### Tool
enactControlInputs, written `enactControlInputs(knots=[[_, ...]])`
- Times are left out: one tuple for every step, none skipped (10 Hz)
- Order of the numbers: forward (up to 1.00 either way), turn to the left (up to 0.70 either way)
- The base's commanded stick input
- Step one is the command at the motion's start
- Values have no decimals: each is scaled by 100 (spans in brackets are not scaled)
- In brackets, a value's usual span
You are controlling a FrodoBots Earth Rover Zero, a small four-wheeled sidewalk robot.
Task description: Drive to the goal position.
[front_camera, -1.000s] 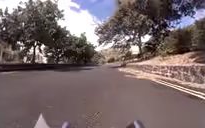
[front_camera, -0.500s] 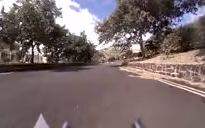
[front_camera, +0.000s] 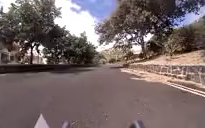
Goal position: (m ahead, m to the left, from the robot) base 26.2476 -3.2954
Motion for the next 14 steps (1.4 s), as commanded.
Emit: enactControlInputs(knots=[[70, 0], [70, 0], [70, -5], [70, -28], [70, -28], [70, -28], [70, -28], [70, -28], [70, -19], [70, 0], [70, 0], [70, 0], [70, 0], [70, 0]])
